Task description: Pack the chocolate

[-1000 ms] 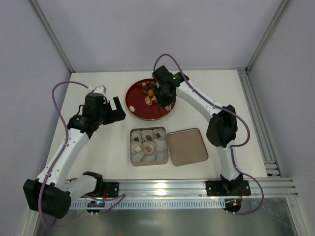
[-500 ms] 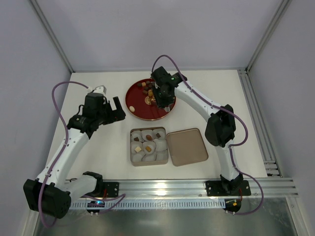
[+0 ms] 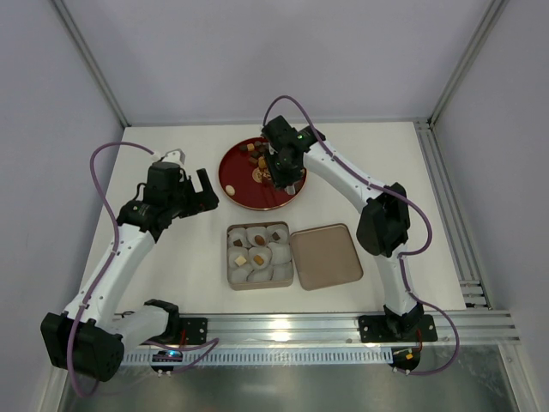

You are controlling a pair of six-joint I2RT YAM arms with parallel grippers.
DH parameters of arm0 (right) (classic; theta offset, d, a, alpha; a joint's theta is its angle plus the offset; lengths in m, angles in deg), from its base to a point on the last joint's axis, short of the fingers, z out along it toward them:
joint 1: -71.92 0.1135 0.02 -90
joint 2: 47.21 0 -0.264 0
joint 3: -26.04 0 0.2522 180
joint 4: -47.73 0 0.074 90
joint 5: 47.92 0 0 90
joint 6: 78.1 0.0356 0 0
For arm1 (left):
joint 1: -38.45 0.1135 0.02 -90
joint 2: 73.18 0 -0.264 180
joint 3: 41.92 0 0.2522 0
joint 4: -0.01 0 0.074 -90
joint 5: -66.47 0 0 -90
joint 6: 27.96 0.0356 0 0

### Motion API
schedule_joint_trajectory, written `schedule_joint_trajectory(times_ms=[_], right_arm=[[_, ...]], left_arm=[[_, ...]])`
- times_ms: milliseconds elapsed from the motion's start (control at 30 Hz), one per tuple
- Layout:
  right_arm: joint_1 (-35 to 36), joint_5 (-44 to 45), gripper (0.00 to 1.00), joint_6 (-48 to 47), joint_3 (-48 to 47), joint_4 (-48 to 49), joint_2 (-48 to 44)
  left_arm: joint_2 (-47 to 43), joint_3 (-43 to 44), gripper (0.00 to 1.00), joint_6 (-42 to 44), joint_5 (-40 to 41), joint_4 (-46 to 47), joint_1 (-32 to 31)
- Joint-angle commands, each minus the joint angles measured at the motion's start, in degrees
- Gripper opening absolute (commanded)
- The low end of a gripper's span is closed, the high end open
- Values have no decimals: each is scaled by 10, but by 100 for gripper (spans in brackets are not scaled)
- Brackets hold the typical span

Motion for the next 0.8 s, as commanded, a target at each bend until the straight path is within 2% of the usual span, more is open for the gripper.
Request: schedule_joint_trajectory(times_ms=[0,767], right_arm=[[5,3,38,-5,-21,-8,-6],[5,16,31,-12,-49,-18,-19]], left_arm=[[-8,2,100,-4,-5,18,4],[-9,2,100,-3,-5,18,4]])
